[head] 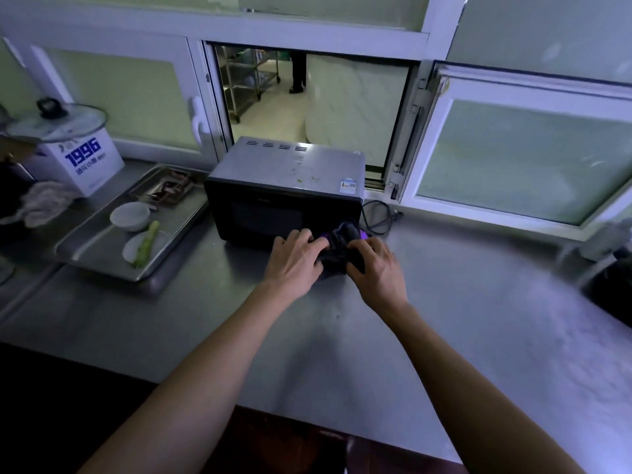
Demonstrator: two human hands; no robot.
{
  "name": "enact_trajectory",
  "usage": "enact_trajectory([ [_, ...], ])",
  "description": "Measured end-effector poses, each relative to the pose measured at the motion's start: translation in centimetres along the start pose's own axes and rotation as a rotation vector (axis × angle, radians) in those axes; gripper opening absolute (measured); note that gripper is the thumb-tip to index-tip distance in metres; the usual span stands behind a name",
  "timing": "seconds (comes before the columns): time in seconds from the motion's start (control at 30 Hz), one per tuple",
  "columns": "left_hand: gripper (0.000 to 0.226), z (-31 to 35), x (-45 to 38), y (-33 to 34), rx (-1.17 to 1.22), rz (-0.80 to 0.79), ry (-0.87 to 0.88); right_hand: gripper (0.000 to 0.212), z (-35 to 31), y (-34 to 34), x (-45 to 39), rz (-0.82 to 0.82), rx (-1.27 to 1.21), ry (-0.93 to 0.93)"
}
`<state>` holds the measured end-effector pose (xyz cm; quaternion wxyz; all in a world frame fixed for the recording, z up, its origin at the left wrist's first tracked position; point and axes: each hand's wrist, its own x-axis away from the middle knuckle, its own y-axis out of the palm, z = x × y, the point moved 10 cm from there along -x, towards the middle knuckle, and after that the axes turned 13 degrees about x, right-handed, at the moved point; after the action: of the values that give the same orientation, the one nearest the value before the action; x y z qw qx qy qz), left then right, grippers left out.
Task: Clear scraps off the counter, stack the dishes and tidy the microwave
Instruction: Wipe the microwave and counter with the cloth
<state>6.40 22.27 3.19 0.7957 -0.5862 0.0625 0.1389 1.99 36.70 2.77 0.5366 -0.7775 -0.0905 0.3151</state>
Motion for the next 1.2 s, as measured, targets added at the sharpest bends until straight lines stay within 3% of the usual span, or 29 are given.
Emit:
enact_trajectory([
  [0.43,0.031,-5.4,-12.9,2.0,0.021,-0.009,0.061,0.032,2.0,5.4,-12.0,0.076,0.078,0.048],
  [0.9,0.035,-9.0,-24.0,4.5,0.109,-0.057,0.107,0.034,5.4,9.6,-21.6,0.024,0.163,0.184],
  [1.07,0.052,-10.8,-25.0,4.7,0.229,-0.073,0.153,0.052,5.7,10.5,-22.7,0.003,0.188,0.273],
  [1.2,0.049,-13.6,-25.7,4.2,0.268,-0.091,0.112,0.071,4.1,13.1,-24.1,-0.167,0.251,0.227],
])
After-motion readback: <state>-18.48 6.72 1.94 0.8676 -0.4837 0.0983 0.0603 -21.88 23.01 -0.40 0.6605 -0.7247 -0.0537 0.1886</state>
